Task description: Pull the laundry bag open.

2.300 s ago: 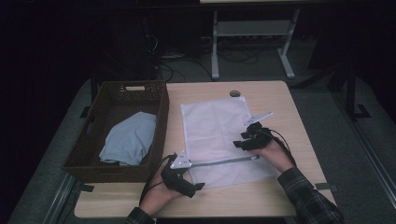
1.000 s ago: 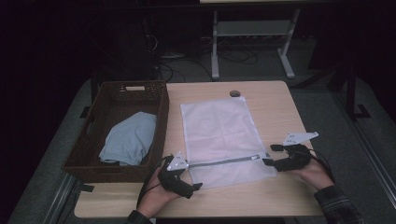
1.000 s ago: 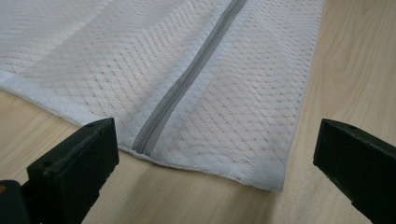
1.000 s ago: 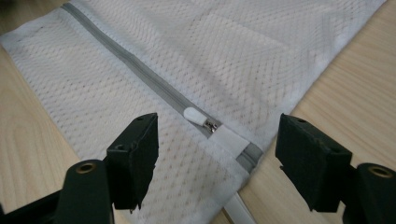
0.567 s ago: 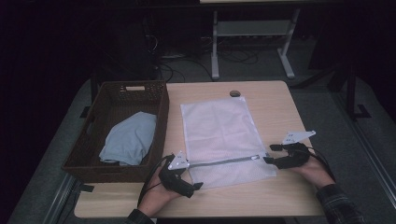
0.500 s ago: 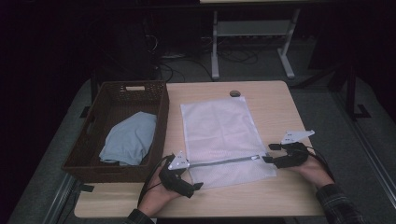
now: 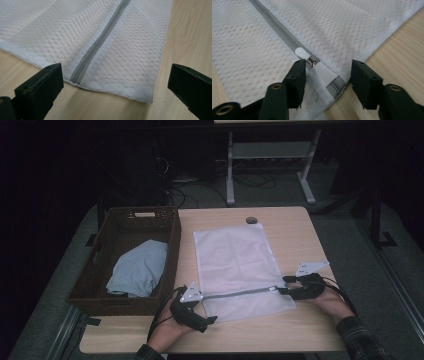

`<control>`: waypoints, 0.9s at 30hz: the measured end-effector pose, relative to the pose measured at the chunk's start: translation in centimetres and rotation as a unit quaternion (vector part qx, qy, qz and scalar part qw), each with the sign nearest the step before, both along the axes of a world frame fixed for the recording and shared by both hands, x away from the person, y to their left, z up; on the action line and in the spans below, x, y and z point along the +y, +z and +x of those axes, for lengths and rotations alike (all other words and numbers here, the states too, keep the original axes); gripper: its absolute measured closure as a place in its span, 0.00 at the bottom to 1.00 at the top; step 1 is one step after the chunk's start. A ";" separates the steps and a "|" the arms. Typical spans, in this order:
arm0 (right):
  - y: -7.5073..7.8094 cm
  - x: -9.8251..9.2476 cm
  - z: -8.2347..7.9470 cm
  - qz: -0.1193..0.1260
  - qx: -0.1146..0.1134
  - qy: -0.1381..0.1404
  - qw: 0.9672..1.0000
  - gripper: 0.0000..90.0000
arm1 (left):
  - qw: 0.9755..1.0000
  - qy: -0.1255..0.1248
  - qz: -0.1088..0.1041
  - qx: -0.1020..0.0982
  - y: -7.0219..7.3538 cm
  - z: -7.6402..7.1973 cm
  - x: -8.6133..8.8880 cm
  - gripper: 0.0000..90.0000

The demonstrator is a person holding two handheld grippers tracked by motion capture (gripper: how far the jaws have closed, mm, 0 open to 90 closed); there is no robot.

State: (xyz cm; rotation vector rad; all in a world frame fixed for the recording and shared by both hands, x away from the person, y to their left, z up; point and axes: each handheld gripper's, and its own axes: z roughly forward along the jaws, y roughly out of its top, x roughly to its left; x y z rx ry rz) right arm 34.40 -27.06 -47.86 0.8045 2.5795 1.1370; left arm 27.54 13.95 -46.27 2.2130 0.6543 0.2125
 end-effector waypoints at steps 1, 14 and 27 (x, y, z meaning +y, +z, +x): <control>0.0 0.0 -0.1 0.002 -0.001 0.001 1.000 0.60 | 1.000 0.001 -0.001 0.000 0.0 0.0 0.0 0.00; 0.1 0.0 -0.3 0.015 0.019 -0.008 1.000 0.88 | 1.000 0.002 0.000 -0.002 0.1 0.0 0.0 0.00; 0.4 0.1 -0.4 0.057 0.057 -0.017 0.997 0.93 | 1.000 0.003 -0.014 -0.004 0.5 0.0 -0.1 0.07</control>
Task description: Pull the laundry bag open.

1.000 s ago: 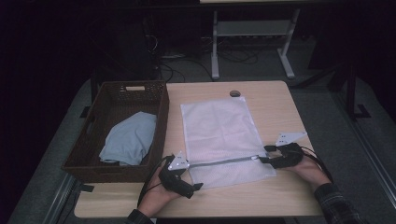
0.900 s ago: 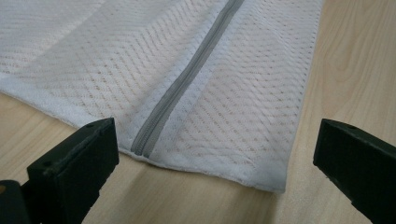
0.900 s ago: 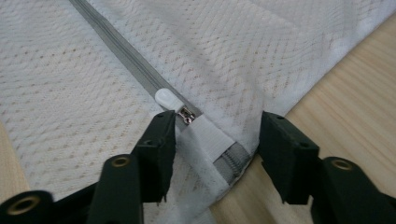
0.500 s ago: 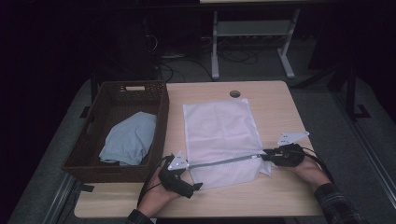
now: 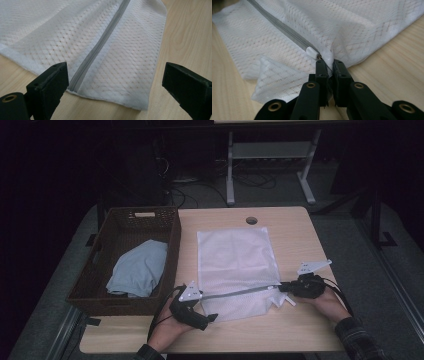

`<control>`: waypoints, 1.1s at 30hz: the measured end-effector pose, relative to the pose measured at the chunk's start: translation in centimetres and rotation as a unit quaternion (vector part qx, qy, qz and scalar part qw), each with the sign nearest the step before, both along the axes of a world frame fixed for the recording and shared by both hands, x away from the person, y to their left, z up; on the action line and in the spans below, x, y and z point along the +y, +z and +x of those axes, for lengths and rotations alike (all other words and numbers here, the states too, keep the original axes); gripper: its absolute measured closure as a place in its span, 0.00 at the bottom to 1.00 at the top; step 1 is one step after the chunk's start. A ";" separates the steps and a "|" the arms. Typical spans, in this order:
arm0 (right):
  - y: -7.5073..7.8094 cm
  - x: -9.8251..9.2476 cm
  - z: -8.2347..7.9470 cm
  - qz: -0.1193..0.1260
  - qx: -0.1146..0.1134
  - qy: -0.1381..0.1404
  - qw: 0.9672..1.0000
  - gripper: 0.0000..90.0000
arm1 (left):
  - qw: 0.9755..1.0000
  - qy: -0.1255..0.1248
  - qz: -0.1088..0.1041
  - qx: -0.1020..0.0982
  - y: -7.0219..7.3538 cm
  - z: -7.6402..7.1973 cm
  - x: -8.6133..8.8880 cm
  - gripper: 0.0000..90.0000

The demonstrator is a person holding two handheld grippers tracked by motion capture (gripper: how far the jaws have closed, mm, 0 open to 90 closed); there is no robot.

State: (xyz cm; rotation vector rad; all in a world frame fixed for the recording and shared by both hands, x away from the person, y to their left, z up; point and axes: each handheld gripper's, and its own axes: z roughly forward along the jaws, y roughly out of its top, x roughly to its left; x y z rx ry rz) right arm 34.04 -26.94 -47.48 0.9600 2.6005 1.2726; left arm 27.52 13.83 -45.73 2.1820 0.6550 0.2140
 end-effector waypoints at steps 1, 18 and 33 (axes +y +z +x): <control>0.1 0.0 0.0 0.006 0.005 -0.001 1.000 0.93 | 1.000 -0.003 0.000 0.000 0.0 0.0 -0.1 0.07; 1.4 0.5 -0.7 0.050 0.012 -0.005 0.999 0.93 | 1.000 -0.026 -0.013 -0.005 0.4 0.2 -1.2 0.07; 2.3 0.8 -1.8 0.052 0.019 -0.026 0.998 0.93 | 0.998 -0.048 -0.032 -0.012 1.8 0.6 -3.0 0.16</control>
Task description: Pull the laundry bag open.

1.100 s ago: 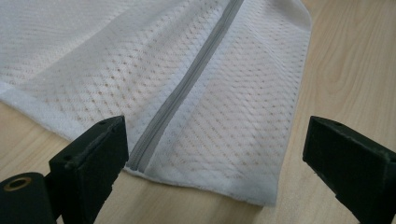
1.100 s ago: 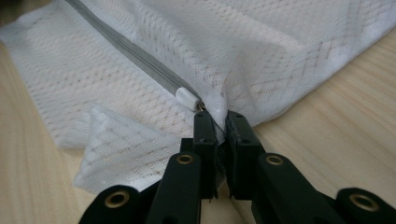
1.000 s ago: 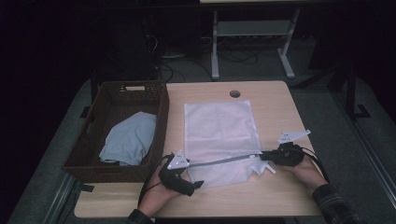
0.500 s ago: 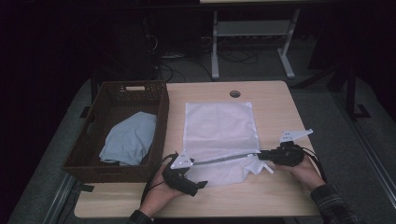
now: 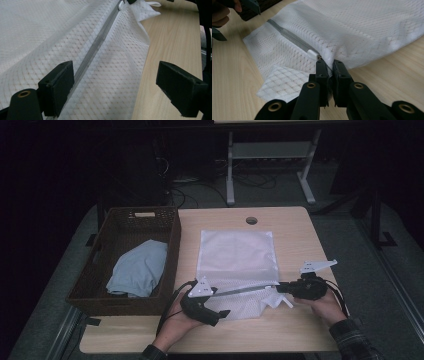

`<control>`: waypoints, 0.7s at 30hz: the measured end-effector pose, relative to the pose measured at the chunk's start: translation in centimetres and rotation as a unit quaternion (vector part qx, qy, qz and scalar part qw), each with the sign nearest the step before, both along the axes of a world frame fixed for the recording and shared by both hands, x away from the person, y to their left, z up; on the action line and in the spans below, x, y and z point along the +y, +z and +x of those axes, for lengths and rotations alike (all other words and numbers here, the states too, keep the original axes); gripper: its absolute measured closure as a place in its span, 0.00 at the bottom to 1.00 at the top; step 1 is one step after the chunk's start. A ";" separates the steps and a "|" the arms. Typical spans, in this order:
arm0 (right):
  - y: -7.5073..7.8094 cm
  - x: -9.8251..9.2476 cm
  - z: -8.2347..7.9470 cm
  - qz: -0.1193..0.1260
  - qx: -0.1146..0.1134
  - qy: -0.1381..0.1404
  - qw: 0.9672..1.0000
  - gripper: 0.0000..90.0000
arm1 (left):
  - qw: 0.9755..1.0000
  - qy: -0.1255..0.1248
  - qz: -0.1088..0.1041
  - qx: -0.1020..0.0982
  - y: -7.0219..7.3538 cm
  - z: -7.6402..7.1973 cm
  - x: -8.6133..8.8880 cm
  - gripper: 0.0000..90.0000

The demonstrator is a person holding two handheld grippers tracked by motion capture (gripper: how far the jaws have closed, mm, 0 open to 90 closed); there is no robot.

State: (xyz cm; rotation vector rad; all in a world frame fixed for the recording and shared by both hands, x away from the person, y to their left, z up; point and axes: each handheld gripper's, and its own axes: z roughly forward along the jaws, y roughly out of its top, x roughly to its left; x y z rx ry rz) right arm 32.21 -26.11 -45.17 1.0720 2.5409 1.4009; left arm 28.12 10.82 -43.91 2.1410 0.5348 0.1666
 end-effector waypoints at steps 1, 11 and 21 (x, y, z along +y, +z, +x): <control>0.0 0.0 0.0 0.000 0.000 0.000 1.000 0.93 | 1.000 0.000 0.000 0.000 0.0 0.0 0.0 0.16; 0.5 0.3 -0.5 0.005 -0.006 -0.002 1.000 0.93 | 1.000 -0.009 -0.014 0.006 0.5 1.3 -1.6 0.19; 0.7 0.7 -0.8 0.018 -0.012 -0.003 1.000 0.93 | 0.999 -0.022 -0.026 0.010 0.8 2.4 -3.2 0.26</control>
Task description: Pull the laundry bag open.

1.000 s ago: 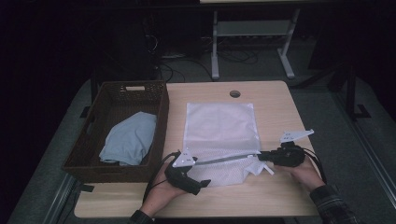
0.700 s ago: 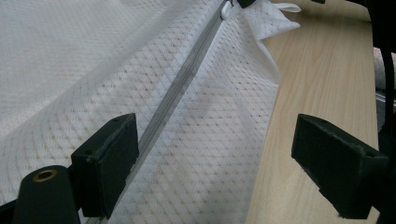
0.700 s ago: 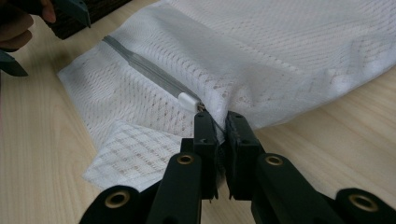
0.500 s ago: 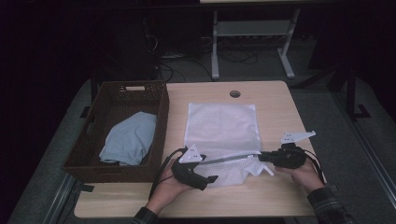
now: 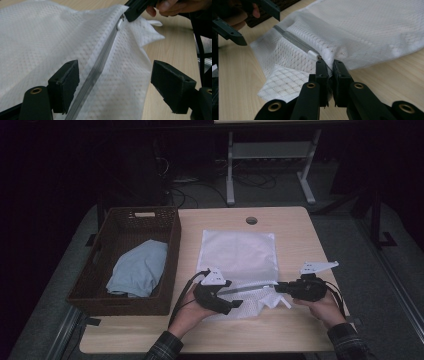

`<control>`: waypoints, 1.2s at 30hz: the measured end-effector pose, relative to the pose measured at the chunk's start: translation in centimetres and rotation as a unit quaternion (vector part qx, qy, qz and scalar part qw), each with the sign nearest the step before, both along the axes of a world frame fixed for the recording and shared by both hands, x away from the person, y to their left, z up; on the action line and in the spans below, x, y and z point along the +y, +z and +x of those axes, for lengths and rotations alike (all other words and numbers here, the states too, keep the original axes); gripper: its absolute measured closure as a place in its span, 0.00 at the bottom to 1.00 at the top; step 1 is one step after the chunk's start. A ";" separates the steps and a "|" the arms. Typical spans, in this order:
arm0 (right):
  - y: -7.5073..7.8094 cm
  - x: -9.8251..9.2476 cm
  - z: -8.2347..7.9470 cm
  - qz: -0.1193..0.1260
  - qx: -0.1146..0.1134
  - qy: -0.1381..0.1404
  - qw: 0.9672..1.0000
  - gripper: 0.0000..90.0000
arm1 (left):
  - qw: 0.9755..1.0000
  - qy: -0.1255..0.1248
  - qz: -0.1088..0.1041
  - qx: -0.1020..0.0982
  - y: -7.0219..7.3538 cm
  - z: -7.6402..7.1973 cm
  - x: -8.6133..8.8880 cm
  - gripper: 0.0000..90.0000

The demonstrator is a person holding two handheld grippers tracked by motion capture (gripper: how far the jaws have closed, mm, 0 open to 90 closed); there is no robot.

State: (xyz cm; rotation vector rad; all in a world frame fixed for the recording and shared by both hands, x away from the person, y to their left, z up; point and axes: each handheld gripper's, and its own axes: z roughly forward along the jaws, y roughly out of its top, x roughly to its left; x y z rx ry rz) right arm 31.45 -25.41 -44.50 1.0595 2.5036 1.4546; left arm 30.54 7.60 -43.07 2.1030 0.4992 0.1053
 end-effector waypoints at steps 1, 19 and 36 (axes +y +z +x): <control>0.0 0.1 0.0 -0.001 0.000 0.001 1.000 0.93 | 1.000 -0.003 0.000 0.001 0.1 0.1 -0.2 0.27; 0.6 1.5 -0.1 0.019 -0.013 0.044 0.999 0.93 | 0.999 -0.050 -0.022 0.003 -0.1 -0.1 -2.1 0.53; 0.9 2.7 -0.8 0.034 -0.013 0.082 0.996 0.93 | 0.997 -0.067 -0.023 0.021 -0.4 -0.3 -3.0 0.58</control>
